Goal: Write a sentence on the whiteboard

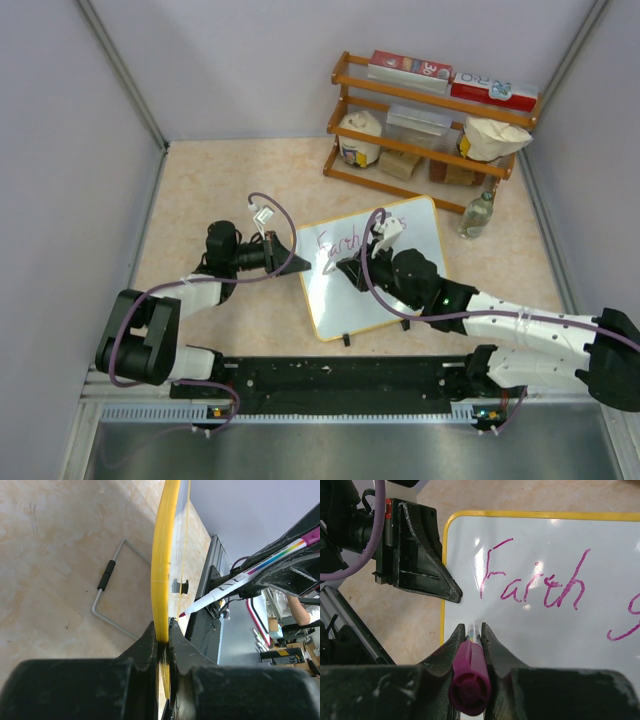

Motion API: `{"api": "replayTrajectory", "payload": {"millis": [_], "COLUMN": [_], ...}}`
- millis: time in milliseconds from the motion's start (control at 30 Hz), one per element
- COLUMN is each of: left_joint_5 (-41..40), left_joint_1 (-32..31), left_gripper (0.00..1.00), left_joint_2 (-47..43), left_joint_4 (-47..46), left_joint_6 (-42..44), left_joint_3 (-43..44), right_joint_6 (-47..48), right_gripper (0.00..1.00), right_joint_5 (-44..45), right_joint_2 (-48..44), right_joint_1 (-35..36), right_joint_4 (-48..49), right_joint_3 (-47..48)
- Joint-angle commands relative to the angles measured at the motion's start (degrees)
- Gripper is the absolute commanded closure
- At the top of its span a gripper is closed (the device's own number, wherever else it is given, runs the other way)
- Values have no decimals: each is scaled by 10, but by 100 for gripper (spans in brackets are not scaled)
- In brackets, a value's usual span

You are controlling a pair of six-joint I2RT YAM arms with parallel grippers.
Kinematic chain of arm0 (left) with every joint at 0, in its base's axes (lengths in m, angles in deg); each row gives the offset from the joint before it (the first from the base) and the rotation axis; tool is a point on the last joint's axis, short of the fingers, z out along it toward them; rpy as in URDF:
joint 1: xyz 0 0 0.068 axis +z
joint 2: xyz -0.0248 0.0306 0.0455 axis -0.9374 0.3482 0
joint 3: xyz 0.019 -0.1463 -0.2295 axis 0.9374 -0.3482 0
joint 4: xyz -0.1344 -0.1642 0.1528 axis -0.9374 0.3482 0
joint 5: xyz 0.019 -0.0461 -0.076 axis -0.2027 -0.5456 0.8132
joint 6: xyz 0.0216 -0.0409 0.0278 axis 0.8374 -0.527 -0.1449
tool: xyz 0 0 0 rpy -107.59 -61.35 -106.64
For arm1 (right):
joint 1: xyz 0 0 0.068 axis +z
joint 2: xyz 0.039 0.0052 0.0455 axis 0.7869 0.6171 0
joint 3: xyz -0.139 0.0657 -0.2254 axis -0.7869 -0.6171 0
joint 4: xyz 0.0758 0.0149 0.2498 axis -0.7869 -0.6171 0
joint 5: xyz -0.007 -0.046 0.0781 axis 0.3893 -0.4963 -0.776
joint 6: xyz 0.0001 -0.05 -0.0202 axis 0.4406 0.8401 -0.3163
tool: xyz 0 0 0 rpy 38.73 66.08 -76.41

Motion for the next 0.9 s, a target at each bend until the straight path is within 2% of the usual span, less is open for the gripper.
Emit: {"api": "replayTrajectory", "payload": {"millis": [0,867], "left_joint_5": [-8,-12], "left_joint_1": [-11,-11], "left_gripper": [100,100], "left_joint_2": [6,4], "left_joint_4": [-2,-1], "left_joint_6": [48,50], "left_joint_3": [6,6], "right_joint_6": [1,-3], "right_gripper": [100,100], "right_joint_5": [19,35], "right_joint_2": [-4,-27], "right_joint_1": [8,8], "right_joint_4": [20,-26], "right_joint_3": [14,-32]}}
